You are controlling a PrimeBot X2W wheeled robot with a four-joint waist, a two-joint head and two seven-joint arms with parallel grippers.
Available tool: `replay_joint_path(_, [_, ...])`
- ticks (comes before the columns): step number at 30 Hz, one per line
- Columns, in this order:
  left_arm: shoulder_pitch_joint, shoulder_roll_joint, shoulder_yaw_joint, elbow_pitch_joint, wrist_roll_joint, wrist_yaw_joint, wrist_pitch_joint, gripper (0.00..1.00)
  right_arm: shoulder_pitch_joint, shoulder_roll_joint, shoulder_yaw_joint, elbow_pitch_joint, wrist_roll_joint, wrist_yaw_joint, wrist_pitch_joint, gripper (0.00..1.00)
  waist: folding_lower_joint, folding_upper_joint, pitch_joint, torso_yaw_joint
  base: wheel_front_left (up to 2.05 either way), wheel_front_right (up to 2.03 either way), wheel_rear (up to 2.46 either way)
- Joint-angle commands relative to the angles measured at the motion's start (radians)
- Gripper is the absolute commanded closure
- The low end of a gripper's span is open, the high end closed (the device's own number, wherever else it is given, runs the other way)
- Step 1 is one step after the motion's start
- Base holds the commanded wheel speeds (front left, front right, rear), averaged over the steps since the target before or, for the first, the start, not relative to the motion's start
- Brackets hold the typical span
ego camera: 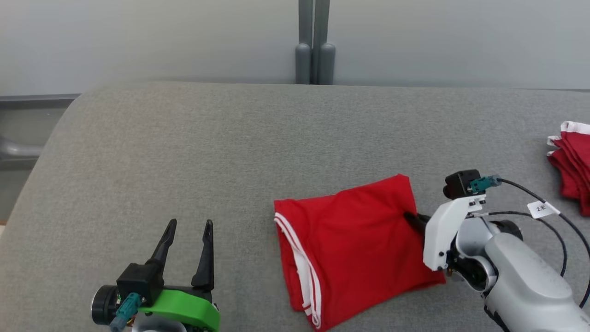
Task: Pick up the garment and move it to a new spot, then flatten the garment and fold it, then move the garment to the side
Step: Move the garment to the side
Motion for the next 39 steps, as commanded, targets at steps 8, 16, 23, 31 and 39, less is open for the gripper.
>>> replay_joint_path(8, [-0.038, -0.015, -0.03, -0.033, 0.003, -0.014, -0.003, 0.0, -0.044, -0.1, 0.008, -0.047, 0.047, -0.002, -0.023, 1.0, 0.0, 0.0, 0.0, -0.226, 0.0, 0.0, 0.0])
replay_joint_path(16, [-0.079, -0.018, -0.082, -0.032, 0.017, -0.023, -0.002, 0.0, -0.052, -0.124, -0.012, -0.072, 0.074, -0.002, -0.049, 1.0, 0.0, 0.0, 0.032, -0.368, 0.0, 0.0, 0.0])
replay_joint_path(23, [-0.102, -0.016, -0.089, -0.041, -0.012, -0.024, -0.002, 0.0, -0.068, -0.114, -0.021, -0.086, 0.086, -0.002, -0.075, 1.0, 0.0, 0.0, 0.08, -0.417, 0.0, 0.0, 0.0])
replay_joint_path(31, [-0.141, 0.01, -0.086, -0.059, 0.0, -0.017, 0.019, 0.0, -0.195, -0.141, 0.02, -0.103, 0.108, -0.002, -0.073, 1.0, 0.0, 0.0, 0.179, -0.376, 0.0, 0.0, 0.0])
replay_joint_path(39, [-0.194, 0.023, -0.089, -0.072, 0.012, -0.006, 0.023, 0.0, -0.418, -0.231, 0.051, -0.078, 0.204, -0.002, -0.05, 1.0, 0.0, 0.0, 0.321, -0.323, 0.0, 0.0, 0.0])
